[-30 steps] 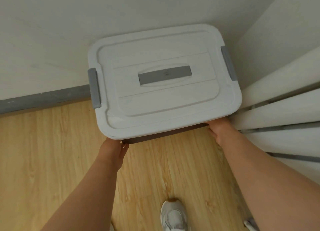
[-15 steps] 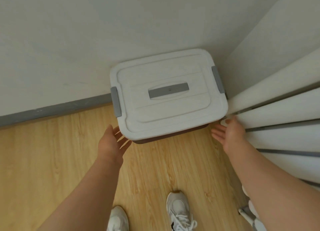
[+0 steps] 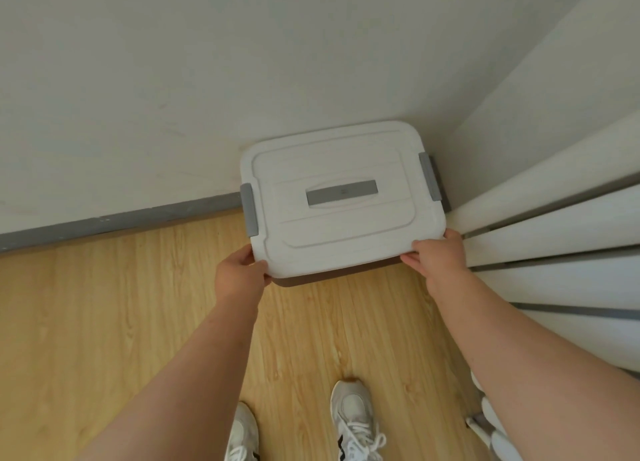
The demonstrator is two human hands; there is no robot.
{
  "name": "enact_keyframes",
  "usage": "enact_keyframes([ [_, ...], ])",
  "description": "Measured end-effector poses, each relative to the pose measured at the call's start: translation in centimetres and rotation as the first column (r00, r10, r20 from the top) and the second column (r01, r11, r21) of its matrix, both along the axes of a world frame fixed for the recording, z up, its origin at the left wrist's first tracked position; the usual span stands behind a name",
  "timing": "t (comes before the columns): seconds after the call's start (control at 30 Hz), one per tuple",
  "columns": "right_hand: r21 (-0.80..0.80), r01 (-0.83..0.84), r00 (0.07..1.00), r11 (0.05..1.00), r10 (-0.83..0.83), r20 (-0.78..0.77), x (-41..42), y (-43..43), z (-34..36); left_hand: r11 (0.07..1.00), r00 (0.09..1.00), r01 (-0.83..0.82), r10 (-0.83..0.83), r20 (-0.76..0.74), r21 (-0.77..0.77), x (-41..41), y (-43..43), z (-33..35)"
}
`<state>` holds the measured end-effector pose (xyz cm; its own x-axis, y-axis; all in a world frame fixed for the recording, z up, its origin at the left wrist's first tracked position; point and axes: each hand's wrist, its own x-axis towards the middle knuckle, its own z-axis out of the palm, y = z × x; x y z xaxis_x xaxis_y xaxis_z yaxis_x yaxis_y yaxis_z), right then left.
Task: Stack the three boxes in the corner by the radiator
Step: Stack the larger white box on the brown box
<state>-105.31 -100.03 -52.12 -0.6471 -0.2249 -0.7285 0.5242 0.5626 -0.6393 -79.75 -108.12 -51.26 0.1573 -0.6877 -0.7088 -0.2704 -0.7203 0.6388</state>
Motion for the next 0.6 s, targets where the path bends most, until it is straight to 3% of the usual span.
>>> enact_keyframes([
  [0.1, 0.005, -0.001, 1.0, 1.0, 0.001, -0.012, 0.0, 0.2, -0.4, 1.0, 0.999, 0.022, -0.022, 0.024, -0.021, 0.3, 0.3, -0.4],
  [0.23, 0.016, -0.038, 0.999, 0.999, 0.039, -0.019, 0.0, 0.5, -0.2, 0.978, 0.97, 0.208, -0.205, 0.133, -0.006, 0.4, 0.3, 0.0],
  [0.37, 0.142, -0.11, 0.991, 0.984, 0.12, -0.065, 0.6, 0.7, 1.0, 0.954, 0.927, 0.288, -0.3, 0.227, 0.082, 0.8, 1.1, 1.9],
  [0.6, 0.198, -0.247, 0.953, 0.949, 0.275, -0.13, 5.0, 2.0, 5.6, 0.952, 0.938, 0.278, -0.298, 0.177, 0.13, 2.4, 5.6, 7.3],
])
